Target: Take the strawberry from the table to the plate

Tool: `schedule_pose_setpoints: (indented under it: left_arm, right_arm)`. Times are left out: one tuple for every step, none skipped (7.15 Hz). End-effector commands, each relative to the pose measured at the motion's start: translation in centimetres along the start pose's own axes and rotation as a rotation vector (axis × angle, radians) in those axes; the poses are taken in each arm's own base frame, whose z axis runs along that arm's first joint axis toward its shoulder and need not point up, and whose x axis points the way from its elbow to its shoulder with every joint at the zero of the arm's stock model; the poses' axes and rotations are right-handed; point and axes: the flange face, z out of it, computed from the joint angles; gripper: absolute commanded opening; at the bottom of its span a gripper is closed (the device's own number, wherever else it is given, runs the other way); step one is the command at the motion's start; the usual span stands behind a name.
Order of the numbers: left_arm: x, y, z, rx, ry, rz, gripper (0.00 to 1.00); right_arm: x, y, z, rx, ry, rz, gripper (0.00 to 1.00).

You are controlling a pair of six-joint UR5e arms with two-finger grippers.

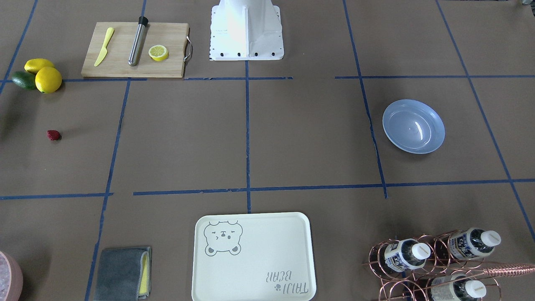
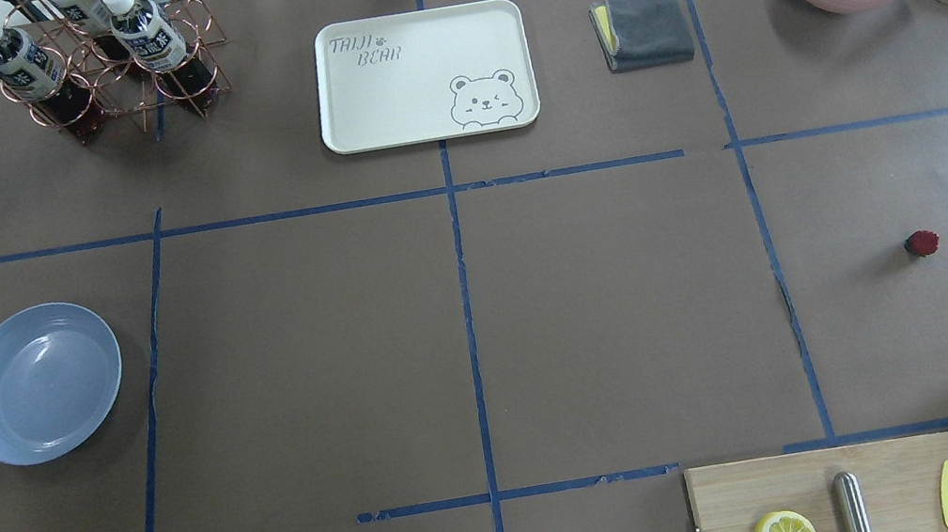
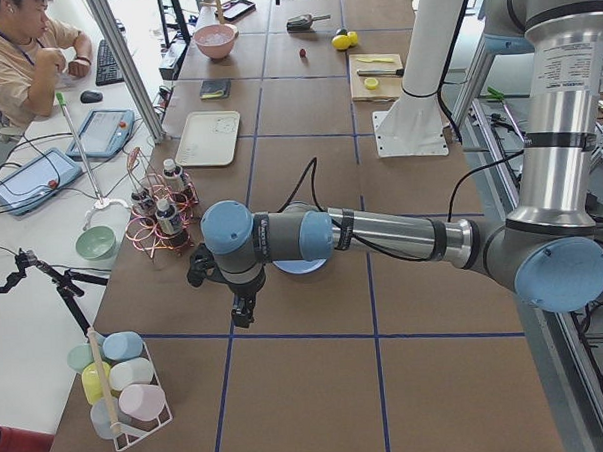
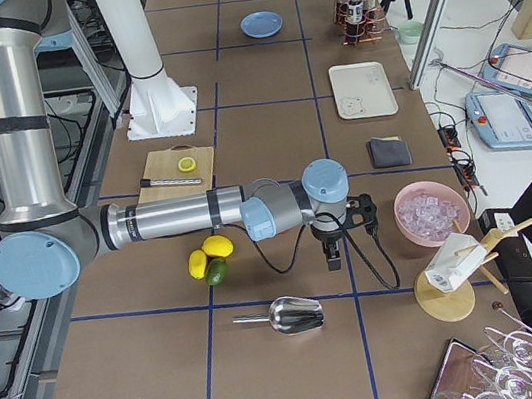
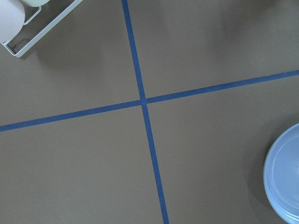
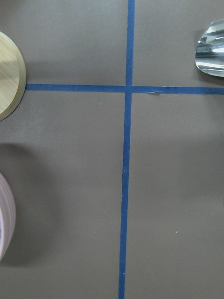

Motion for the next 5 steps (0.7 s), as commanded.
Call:
schedule_pose_setpoints:
  left_arm:
    - [0.26, -0.40, -0.21, 0.001, -0.001, 0.006, 1.00]
    - [0.57, -0.87, -0.69, 0.011, -0.005, 0.017, 1.00]
    - [0.52, -0.88, -0.60, 0.008, -0.011, 0.019, 1.00]
    - [0.44, -0.80, -0.52, 0.010, 0.000, 0.009, 1.00]
    - [0.70, -0.73, -0.72, 0.015, 0.000, 0.014, 1.00]
  right_arm:
    - [-0.02, 0.06, -0.05, 0.010, 0.002, 0.001, 1.00]
    - [-0.01, 0.06, -0.05, 0.010, 0.002, 0.001, 1.00]
    - [-0.03, 0.07, -0.05, 0.010, 0.000, 0.002, 1.00]
    - [0.03, 0.17, 0.21, 0.004, -0.001, 0.007, 1.00]
    - [-0.05, 0.45, 0.50, 0.001, -0.002, 0.002, 1.00]
